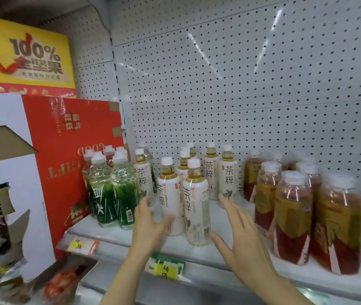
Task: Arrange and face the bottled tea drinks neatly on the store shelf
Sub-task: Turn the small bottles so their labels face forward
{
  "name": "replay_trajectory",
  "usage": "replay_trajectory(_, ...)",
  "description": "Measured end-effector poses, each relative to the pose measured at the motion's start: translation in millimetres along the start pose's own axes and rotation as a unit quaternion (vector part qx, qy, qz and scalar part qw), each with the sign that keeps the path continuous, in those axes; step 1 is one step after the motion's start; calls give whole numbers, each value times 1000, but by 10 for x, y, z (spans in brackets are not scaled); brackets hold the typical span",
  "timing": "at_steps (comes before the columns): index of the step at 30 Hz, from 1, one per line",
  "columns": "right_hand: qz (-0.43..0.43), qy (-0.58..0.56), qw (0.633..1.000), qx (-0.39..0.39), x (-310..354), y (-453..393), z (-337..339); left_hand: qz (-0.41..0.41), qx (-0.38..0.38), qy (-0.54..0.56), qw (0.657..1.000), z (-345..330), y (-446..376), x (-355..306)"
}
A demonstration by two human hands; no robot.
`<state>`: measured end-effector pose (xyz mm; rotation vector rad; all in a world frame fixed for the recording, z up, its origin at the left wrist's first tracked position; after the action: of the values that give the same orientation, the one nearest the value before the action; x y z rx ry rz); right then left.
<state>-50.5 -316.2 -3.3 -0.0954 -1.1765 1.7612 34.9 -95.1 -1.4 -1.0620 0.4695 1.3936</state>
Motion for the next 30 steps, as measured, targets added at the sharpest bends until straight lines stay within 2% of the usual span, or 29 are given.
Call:
replay_trajectory(5, -91, -36, 995, -3, -1, -218, -284, -13, 111, 59, 992, -205, -283, 107)
replay_trajectory(15, -245, -141, 957, -72, -133, -376, -588, -106, 173, 49, 978, -456, -438, 8)
replay_trajectory(19, -279, -116, 945, -123, -344, -519, -521, -153, 157, 28, 975, -547, -413, -91)
replay_trajectory(22, -313, -83, 933, -155, -589, -723, -509, -159, 148, 9, 976, -667, -350, -132)
replay_trajectory(30, -295, -9, 948, -119, -945, -1028, -747, -159, 73, -51, 983, -844, -234, -282)
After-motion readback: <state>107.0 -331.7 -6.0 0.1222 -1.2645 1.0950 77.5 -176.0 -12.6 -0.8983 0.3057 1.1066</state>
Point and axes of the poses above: each hand's wrist, its own y-axis away from the middle knuckle, its own z-axis out of the back of the hand, x = y × z, the point moved 3 cm from there along -y, towards the middle knuckle, and after that the axes turned 5 degrees about -y, right-handed, at the moved point
